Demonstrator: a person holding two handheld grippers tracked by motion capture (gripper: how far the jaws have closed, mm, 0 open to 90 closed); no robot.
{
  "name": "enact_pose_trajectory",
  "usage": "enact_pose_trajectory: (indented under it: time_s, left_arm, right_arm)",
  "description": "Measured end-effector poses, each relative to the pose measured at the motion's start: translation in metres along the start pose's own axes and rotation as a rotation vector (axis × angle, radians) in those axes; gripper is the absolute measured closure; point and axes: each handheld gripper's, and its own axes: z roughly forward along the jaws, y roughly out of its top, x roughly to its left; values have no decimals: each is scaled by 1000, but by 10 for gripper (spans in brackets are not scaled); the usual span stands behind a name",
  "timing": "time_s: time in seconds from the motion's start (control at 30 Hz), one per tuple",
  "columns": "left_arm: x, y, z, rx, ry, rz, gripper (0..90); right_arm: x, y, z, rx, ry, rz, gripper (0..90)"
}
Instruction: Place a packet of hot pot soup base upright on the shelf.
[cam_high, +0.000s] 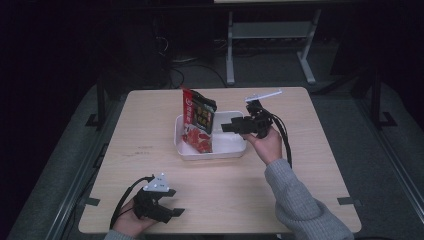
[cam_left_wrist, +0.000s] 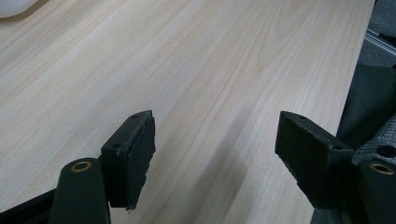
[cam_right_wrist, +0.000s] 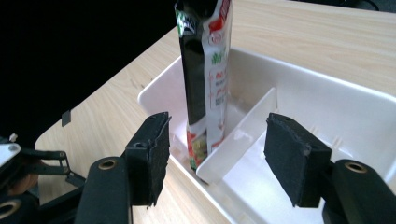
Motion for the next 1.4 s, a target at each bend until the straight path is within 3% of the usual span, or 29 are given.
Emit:
enact_pose_trajectory:
  time_s: [0.73, 1.4]
  left_arm:
    - [0, 0, 0, 5, 9, 1, 282]
    - [-1, 0, 3, 16, 14, 3, 280]
  right_arm:
    - [-11, -38, -21, 35, 18, 29, 377]
    - [-9, -71, -43, 49, 34, 31, 361]
